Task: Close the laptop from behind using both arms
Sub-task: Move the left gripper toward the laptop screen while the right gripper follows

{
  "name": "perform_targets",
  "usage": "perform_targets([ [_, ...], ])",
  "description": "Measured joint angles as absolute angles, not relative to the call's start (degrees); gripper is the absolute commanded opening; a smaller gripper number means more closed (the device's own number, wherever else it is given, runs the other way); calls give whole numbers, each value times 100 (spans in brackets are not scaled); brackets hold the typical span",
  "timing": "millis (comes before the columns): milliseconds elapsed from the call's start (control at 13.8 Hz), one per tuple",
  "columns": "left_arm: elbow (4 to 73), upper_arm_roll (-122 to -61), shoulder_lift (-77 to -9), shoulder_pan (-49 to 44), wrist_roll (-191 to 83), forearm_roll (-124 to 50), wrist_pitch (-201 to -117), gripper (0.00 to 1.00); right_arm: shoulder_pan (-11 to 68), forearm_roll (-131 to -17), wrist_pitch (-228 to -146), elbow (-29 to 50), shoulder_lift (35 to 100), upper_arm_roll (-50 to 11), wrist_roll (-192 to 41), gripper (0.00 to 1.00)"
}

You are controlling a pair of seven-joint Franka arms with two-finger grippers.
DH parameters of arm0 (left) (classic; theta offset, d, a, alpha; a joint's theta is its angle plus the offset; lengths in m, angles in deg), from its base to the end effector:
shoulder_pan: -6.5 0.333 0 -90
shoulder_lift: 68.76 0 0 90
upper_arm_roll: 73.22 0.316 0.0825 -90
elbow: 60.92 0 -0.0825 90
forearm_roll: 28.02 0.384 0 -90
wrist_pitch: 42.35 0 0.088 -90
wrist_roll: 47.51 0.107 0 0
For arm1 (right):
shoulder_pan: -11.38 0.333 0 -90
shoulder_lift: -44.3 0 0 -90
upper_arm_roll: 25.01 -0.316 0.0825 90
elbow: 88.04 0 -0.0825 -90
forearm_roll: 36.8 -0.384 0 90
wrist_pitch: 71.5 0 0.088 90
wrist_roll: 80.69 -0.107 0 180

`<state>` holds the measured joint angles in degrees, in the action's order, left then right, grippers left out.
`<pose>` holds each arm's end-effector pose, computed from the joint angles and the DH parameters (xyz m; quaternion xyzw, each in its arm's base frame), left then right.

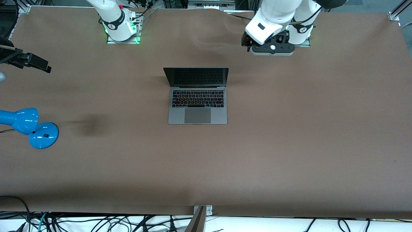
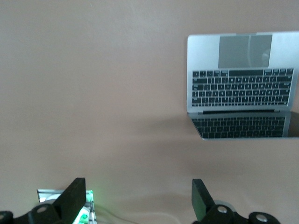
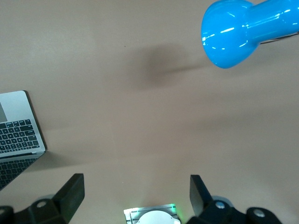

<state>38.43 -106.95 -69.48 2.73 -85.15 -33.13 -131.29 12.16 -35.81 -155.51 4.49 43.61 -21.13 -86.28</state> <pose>0.4215 -0.3375 0.5529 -0.9955 -0.0045 0.0927 0.0196 0.5368 -0.0313 0.6021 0.9947 -0.0759 -0.0681 0.0097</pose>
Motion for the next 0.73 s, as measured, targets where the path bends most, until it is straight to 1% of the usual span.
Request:
perform_targets([
  [145, 3859, -11053, -6772, 266, -9133, -3471, -13126, 99, 1217, -3582, -15541, 449, 4366, -2115, -8624, 100],
  [291, 3867, -11294, -6590, 259, -9733, -3899, -13126, 92, 1226, -3586, -15492, 450, 4376, -2128, -8612, 100],
  [436, 3877, -11367, -6426, 257, -10030, -4375, -13125, 84, 1246, -3599, -15183, 454, 4395, -2182, -8583, 100],
  [509, 3901, -11374, -6357, 247, -10063, -4549, -13123, 66, 1271, -3603, -14987, 457, 4417, -2242, -8570, 100],
  [582, 3935, -11377, -6290, 217, -10080, -4667, -13122, 40, 1318, -3606, -14782, 459, 4457, -2311, -8568, 100],
  [655, 3965, -11378, -6217, 169, -10094, -4730, -13122, 0, 1386, -3609, -14590, 463, 4519, -2376, -8568, 100],
  [727, 3982, -11383, -6153, 110, -10107, -4769, -13122, 0, 1470, -3612, -14456, 466, 4593, -2419, -8568, 100],
])
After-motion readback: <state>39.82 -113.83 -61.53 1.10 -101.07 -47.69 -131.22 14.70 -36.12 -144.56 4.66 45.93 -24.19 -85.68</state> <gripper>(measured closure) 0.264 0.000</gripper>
